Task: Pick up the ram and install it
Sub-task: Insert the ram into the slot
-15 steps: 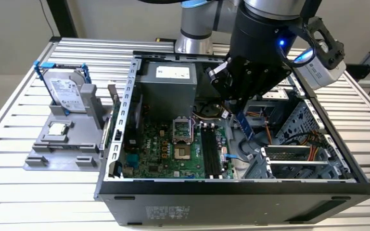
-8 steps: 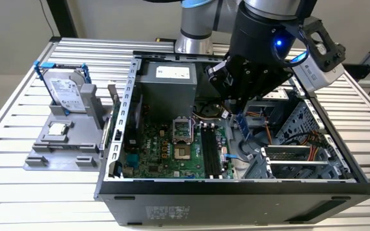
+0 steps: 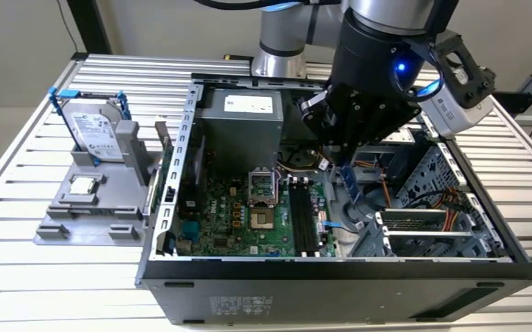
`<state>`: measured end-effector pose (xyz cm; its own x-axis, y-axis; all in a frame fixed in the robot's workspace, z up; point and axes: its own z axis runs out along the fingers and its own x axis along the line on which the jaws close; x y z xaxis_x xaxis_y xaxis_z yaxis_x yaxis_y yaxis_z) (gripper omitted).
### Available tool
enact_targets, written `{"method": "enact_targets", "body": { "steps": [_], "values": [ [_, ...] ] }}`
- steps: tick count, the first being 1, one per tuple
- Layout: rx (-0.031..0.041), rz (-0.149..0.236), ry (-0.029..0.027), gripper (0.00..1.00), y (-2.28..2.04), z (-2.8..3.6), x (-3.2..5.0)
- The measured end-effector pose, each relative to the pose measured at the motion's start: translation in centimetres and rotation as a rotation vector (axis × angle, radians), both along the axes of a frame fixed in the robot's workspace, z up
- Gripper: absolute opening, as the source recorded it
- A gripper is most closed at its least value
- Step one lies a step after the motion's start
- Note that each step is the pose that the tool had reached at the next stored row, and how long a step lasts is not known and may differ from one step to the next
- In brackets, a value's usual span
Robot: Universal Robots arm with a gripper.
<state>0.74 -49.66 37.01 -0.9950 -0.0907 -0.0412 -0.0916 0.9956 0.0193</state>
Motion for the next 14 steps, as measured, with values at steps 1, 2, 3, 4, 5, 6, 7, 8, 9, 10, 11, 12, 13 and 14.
{"method": "enact_targets", "body": {
  "steps": [1, 2, 3, 4, 5, 6, 7, 8, 9, 10, 11, 12, 13, 14],
  "values": [
    [0.0000, 0.000, 0.0001, 0.00, 0.06, -0.06, 0.16],
    [0.0001, 0.000, 0.0002, 0.00, 0.18, -0.11, 0.31],
    [0.0000, -0.001, 0.0003, 0.00, 0.32, -0.16, 0.43],
    [0.0000, -0.001, 0.0004, 0.00, 0.49, -0.20, 0.55],
    [0.0000, -0.001, 0.0005, 0.00, 0.70, -0.25, 0.66],
    [0.0000, -0.002, 0.0004, 0.00, 0.89, -0.29, 0.76],
    [0.0000, -0.002, 0.0004, 0.00, 1.09, -0.32, 0.85],
    [0.0000, -0.003, 0.0004, 0.00, 1.29, -0.36, 0.94],
    [0.0000, -0.003, 0.0004, 0.00, 1.49, -0.39, 1.01],
    [-0.0001, -0.004, 0.0004, 0.00, 1.70, -0.42, 1.07],
    [-0.0001, -0.005, 0.0004, 0.00, 1.89, -0.45, 1.12],
    [0.0000, -0.006, 0.0004, 0.00, 2.09, -0.49, 1.16],
    [0.0000, -0.007, 0.0004, 0.00, 2.29, -0.54, 1.19],
    [0.0000, -0.008, 0.0004, 0.00, 2.50, -0.58, 1.21]
  ]
}}
